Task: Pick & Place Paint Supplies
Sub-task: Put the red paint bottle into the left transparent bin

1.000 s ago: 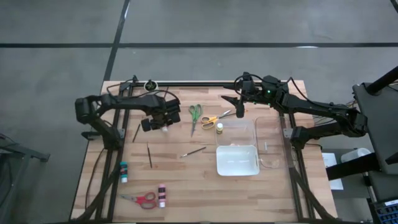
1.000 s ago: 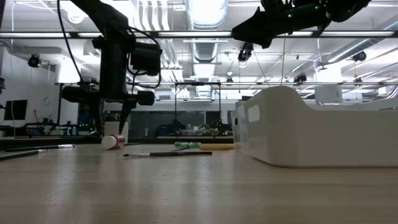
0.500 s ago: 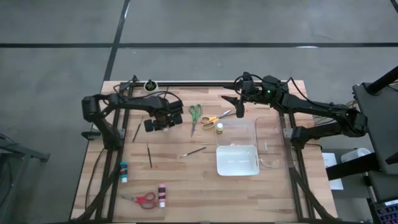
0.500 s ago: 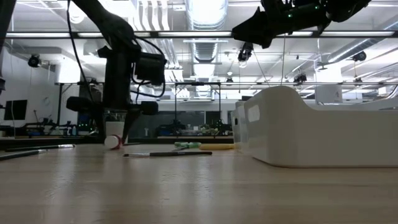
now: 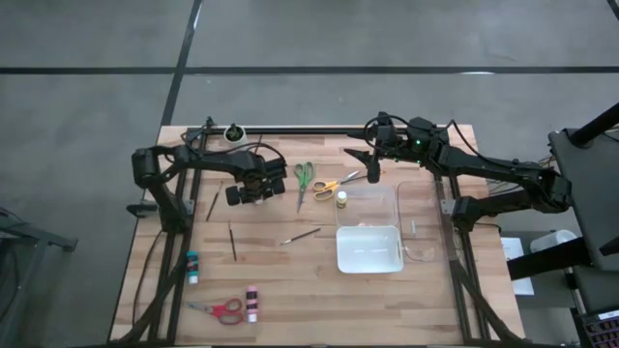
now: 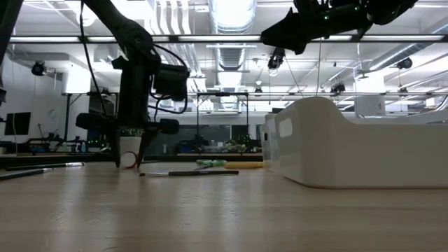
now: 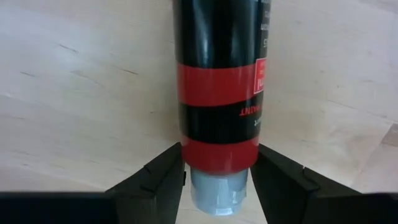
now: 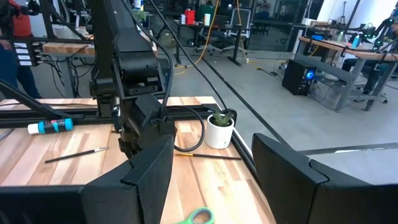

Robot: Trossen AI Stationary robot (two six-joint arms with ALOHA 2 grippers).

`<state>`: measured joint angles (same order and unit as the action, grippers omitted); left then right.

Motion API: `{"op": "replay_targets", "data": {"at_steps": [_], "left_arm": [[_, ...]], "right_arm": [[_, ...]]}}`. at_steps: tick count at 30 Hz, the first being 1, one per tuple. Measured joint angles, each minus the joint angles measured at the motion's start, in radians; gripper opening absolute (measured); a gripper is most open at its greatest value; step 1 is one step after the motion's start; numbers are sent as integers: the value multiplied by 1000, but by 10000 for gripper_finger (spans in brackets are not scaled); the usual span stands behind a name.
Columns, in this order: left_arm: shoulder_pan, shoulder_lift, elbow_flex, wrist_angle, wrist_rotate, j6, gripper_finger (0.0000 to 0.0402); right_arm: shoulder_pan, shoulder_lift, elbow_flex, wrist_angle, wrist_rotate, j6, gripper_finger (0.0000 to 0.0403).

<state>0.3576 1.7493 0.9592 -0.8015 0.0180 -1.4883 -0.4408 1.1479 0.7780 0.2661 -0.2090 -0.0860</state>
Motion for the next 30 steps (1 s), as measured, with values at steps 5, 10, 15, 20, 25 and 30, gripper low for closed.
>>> {"op": "replay_targets", "data": {"at_steps": [5,10,15,20,25,30], "left_arm": [[-8,0,0,12,0,-3,145],[-10,0,0,14,0,-3,111],[-11,-2,2,24,18,-3,112],[-14,-15,11,54,81,4,116],[-13,-35,11,112,115,53,112],[-24,-56,12,189,143,95,112]], "right_arm": [[0,0,0,0,0,0,217],[0,0,0,0,0,0,217],[0,0,0,0,0,0,217],[0,0,0,0,0,0,217],[0,0,0,0,0,0,217],[0,0,0,0,0,0,217]]}}
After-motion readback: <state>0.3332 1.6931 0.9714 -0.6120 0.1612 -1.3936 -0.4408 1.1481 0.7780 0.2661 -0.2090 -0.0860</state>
